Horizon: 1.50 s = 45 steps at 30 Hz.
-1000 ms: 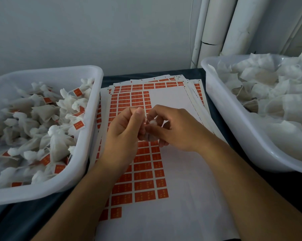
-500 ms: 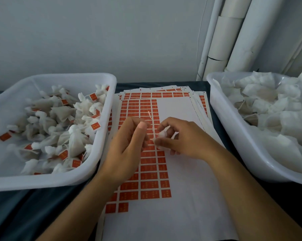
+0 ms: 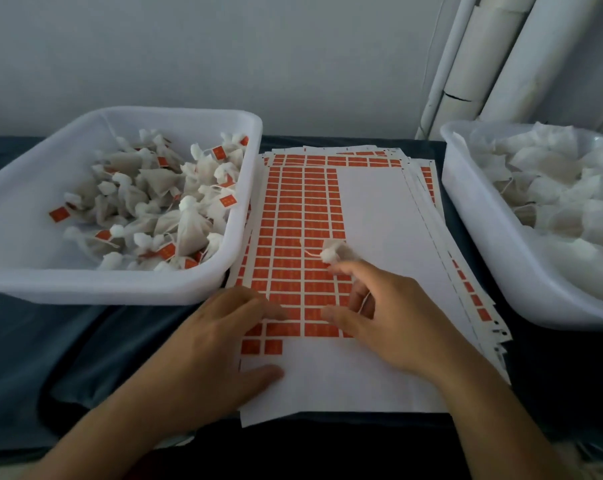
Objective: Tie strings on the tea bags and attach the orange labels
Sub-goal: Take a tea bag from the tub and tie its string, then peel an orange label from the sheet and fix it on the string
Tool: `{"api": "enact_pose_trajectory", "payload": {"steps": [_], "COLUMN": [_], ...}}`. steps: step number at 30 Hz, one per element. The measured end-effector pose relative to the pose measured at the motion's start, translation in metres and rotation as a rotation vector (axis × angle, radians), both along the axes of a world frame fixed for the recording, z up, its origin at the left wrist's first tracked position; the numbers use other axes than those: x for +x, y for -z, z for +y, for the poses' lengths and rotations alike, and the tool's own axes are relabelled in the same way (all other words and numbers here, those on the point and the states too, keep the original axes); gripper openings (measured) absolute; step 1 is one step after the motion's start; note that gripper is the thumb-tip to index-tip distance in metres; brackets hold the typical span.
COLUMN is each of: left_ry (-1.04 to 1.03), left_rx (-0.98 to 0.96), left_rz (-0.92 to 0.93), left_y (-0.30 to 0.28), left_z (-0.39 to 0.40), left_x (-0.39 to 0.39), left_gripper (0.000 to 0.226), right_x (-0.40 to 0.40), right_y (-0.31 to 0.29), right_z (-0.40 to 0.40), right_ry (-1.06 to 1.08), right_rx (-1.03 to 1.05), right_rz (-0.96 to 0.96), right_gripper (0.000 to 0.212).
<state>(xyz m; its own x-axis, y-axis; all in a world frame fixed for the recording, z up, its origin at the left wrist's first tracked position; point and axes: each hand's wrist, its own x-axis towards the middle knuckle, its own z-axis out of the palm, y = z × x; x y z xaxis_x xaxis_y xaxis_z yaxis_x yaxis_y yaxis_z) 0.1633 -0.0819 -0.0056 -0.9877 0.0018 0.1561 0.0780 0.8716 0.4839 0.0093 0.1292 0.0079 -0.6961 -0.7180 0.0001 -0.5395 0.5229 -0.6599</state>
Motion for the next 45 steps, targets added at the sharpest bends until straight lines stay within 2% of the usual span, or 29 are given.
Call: {"api": "enact_pose_trajectory", "payload": {"steps": [3,9,16,19,22,26,28,31,34,37,38,40,42,45], "left_ry": [-0.014,0.055,0.022,-0.059,-0.2,-0.315,-0.319,-0.343,-0.413,-0.449,-0.464,-0.485,-0.472,-0.459], "left_rx": [-0.006,-0.012,-0.122,0.002,0.186,0.651,0.81,0.966,1.192,1.291,1.298,1.333,1.4,1.389], "left_rz": [-0.01,-0.028,0.127,0.128,0.148,0.098,0.073,0.083,0.178,0.242,0.254,0.268,0.268,0.225], "left_y": [0.0,-0.001,0.004,0.005,0.006,0.003,0.003,0.005,0.002,-0.003,-0.003,-0.003,-0.002,-0.004], "left_z": [-0.003,-0.002,0.006,0.009,0.01,0.008,0.009,0.013,0.016,0.017,0.017,0.019,0.02,0.02], "left_x": [0.013,0.014,0.01,0.011,0.012,0.011,0.011,0.011,0.009,0.008,0.008,0.008,0.009,0.012], "left_gripper": [0.065,0.057,0.033,0.034,0.03,0.027,0.024,0.019,0.035,0.027,0.026,0.027,0.028,0.03], "right_x": [0.021,0.05,0.058,0.063,0.067,0.072,0.078,0.089,0.097,0.108,0.112,0.119,0.124,0.126], "right_y": [0.004,0.009,0.015,0.019,0.021,0.014,0.011,0.003,-0.002,0.003,0.005,0.01,0.013,0.009], "right_z": [0.003,0.008,0.006,0.005,0.004,0.007,0.011,0.013,0.005,-0.011,-0.016,-0.024,-0.031,-0.038], "right_ry": [0.011,0.001,0.017,-0.032,-0.036,-0.027,-0.033,-0.14,-0.223,-0.045,0.044,0.223,0.391,0.519], "right_rx": [-0.032,-0.082,-0.032,0.033,0.084,0.031,-0.069,-0.151,-0.148,-0.397,-0.523,-0.787,-1.021,-1.181], "right_rz": [-0.022,-0.061,-0.019,-0.019,0.007,-0.04,-0.138,-0.522,-0.846,-1.094,-1.244,-1.517,-1.603,-1.578], "right_gripper": [0.069,0.045,0.04,0.05,0.044,0.032,0.036,0.052,0.059,0.056,0.06,0.082,0.085,0.076]}}
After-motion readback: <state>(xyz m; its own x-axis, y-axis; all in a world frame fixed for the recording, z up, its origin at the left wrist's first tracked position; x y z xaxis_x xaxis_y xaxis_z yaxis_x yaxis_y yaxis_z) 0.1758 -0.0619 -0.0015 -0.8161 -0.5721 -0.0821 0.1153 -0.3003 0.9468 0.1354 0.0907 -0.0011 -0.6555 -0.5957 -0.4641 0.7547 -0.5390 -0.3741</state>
